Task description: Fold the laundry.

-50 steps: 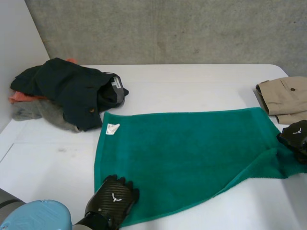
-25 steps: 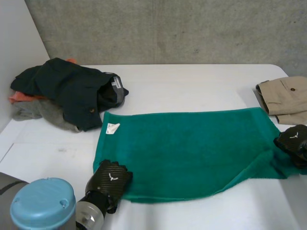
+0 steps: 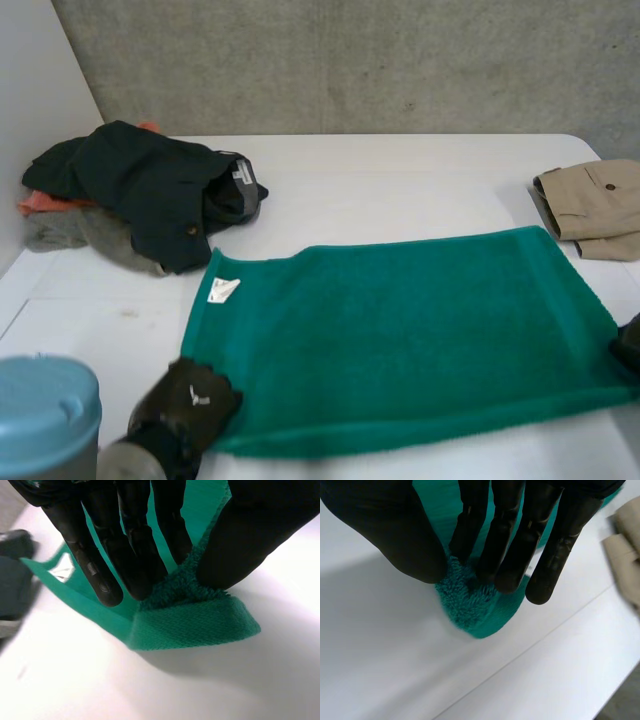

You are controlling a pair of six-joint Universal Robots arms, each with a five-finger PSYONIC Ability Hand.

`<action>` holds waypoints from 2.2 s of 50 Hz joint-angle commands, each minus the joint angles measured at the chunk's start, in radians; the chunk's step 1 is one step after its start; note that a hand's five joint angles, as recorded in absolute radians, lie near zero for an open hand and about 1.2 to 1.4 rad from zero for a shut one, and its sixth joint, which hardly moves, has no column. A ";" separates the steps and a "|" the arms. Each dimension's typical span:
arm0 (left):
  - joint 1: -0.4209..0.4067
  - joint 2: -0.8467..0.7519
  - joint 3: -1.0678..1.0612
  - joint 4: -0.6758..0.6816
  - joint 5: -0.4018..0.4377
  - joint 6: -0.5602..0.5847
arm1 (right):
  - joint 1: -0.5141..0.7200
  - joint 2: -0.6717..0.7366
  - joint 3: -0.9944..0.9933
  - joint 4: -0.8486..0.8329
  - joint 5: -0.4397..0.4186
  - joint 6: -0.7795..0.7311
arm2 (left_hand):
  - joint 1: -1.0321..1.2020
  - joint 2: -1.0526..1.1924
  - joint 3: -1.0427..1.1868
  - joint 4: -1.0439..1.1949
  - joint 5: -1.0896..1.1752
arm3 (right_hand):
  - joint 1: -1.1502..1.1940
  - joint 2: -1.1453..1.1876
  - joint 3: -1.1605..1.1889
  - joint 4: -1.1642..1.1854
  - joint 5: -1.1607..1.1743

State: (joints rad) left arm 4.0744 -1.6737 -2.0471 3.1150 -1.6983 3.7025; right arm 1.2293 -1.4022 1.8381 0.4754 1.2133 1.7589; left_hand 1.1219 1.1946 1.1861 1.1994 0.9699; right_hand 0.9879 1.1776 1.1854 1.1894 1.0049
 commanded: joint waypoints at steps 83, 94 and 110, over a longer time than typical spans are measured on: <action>0.239 -0.693 0.883 0.505 0.005 0.083 | 0.236 0.370 -0.316 -0.572 -0.055 0.639 | -0.856 -0.928 -0.920 -0.933 -0.878 | -0.648 -0.837 -0.845 -0.849 -0.839; 0.167 -0.609 0.725 0.497 0.002 0.080 | 0.213 0.431 -0.338 -0.592 -0.057 0.533 | -0.864 -0.937 -0.929 -0.942 -0.887 | -0.539 -0.729 -0.736 -0.740 -0.730; 0.162 -0.543 0.605 0.497 0.002 0.077 | 0.206 0.562 -0.431 -0.639 -0.097 0.513 | -0.879 -0.952 -0.943 -0.957 -0.902 | -0.055 -0.245 -0.253 -0.257 -0.247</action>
State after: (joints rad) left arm 4.2345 -2.2218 -1.4281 3.6123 -1.6938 3.7800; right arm 1.4362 -0.8731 1.4307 -0.1404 1.1418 2.2721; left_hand 0.2063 0.2234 0.2204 0.2132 0.0483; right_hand 0.5429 0.6365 0.6341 0.6250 0.4124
